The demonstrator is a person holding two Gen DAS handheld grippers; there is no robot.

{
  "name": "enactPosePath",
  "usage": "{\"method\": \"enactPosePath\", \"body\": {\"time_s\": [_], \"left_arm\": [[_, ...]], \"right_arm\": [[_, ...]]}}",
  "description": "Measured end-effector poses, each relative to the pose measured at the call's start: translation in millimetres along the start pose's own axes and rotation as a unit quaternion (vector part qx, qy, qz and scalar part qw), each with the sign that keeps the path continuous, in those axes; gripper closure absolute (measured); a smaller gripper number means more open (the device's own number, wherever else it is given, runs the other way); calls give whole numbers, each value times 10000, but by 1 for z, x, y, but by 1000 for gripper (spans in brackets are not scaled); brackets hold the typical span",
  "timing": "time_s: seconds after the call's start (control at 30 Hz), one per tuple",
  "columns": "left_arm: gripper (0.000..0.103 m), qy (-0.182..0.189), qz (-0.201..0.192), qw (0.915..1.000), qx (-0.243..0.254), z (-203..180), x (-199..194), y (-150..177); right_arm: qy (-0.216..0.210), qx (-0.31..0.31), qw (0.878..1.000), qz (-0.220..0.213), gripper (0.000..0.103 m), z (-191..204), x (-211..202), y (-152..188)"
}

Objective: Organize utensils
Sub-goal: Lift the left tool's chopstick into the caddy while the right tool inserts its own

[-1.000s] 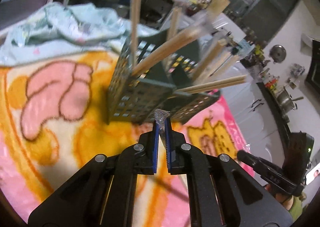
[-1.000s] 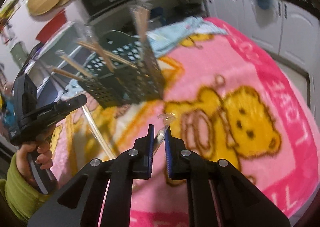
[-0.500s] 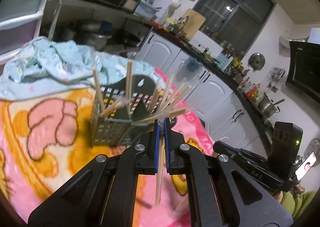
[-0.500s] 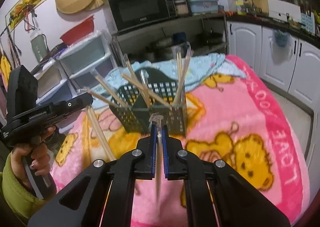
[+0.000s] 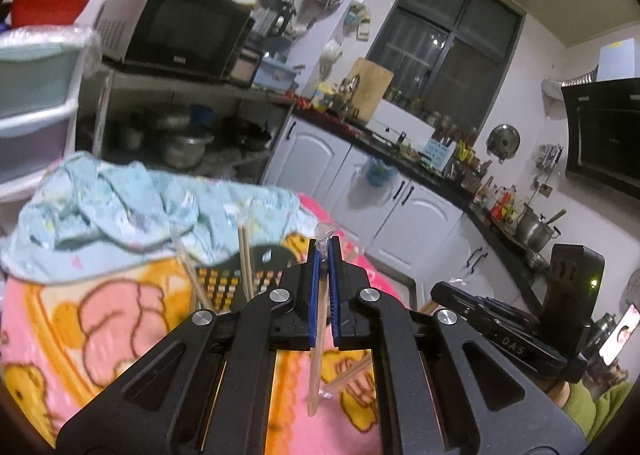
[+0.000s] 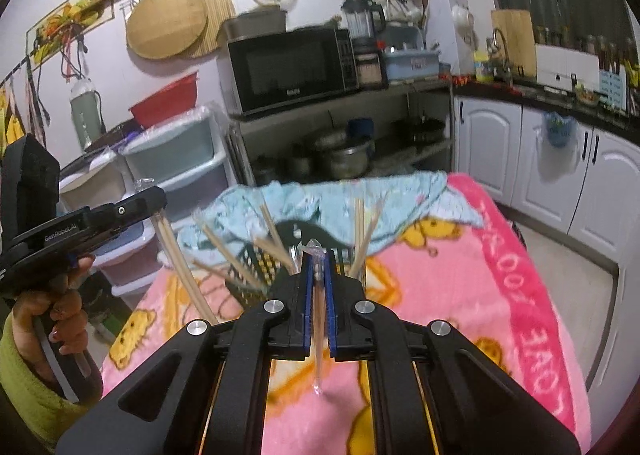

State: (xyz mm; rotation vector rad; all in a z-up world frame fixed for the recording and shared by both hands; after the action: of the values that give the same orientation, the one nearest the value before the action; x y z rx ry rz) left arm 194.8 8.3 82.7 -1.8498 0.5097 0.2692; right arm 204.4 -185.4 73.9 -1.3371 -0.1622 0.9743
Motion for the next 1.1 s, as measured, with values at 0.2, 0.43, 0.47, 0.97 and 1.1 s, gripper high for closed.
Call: {"method": "enactPosePath", "body": {"time_s": [0.2,0.43,0.47,0.97,1.1], "left_arm": [[101,-126,-408,9990,156,-2,-10,-32],[101,-357,-850,9952,338,-2,-22,-69],[101,-396,-918,9943,356,-2,-24,-75],[101,-904,-1198,9886,97,18,8,-98],[101,-960,-1087,9894,20,24,23,-90]], "right_arm": [[105,-331,9985,-414,97,7,-11,-36],[269,-875,9918,-887,97,19,-22,-80],[280,-915,9909,-944,97,19,-23,-84],[332,-923,9874,-1239,97,11,-2,-110],[293,-898,9887,-1162,97,10,10,-104]]}}
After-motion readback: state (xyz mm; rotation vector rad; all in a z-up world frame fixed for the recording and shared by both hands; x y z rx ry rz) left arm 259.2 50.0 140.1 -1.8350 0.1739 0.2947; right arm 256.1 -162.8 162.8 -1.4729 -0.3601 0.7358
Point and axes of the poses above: each gripper's, at about its wrist camera, not at the fingertips, and x roughly the way its jaws point, z to its left, y to its underside, the point moved 5 cm from there along x, roughly the way its jaws point, and after that the axes turned 13 degrees about -y, right-handed, at the moved point
